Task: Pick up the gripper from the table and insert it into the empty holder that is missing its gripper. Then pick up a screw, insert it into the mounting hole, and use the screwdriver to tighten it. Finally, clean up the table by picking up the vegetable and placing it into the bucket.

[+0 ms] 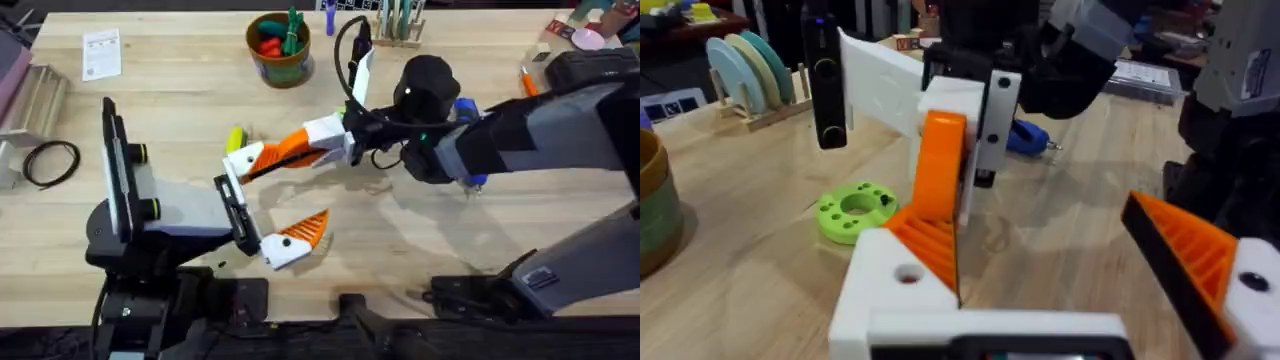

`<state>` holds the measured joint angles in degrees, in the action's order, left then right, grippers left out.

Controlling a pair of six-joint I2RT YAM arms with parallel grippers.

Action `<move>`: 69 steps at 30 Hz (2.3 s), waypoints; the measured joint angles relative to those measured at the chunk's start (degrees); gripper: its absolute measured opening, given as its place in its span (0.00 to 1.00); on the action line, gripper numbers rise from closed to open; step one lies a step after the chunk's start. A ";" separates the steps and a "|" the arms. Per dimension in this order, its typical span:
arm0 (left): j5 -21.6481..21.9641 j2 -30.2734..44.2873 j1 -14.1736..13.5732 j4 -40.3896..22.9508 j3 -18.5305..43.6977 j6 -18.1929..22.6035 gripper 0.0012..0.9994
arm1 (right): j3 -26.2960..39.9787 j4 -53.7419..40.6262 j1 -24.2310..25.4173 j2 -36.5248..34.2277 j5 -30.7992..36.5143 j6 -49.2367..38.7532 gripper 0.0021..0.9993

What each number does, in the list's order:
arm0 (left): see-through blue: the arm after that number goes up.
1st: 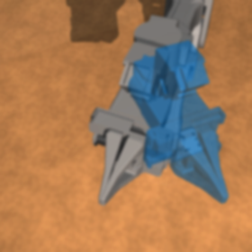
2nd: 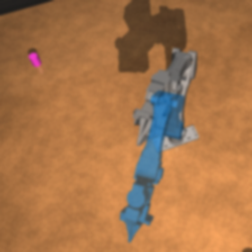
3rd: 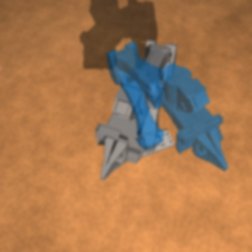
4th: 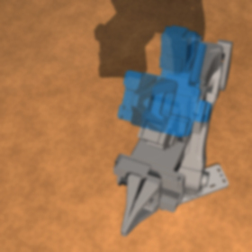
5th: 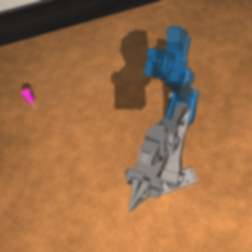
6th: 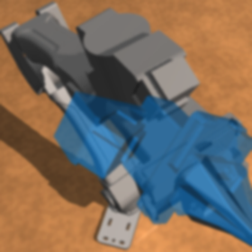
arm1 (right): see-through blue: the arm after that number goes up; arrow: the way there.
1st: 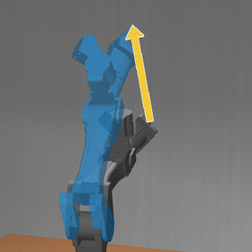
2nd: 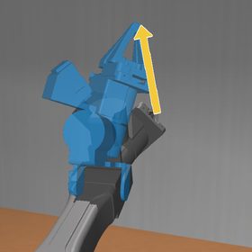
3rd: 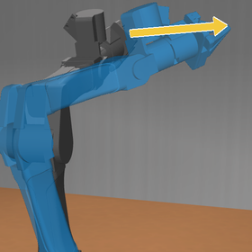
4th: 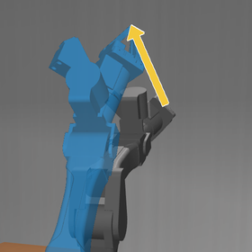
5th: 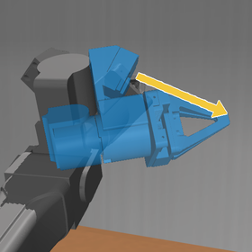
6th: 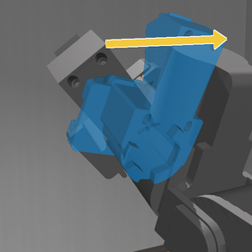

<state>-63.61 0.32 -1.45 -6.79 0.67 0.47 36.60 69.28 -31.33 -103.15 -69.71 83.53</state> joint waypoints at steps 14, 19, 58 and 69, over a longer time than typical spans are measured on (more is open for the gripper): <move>-0.30 0.00 -0.02 -0.04 0.00 -0.02 0.99 | 0.02 -0.04 0.02 0.00 0.29 0.01 0.22; -1.46 -0.01 -0.28 -0.17 0.00 -0.02 0.99 | 0.66 0.11 0.02 0.00 1.57 -0.24 0.83; -1.75 -0.01 -0.28 -0.24 0.00 -0.02 0.99 | 45.28 -126.23 8.67 24.24 54.31 -67.27 0.84; -1.75 0.00 -0.28 -0.24 0.00 -0.02 0.99 | 53.54 -133.46 -0.46 10.32 73.48 -68.01 0.84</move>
<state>-65.36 0.32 -1.74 -7.03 0.67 0.45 90.14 -64.19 -31.79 -92.84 3.76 15.52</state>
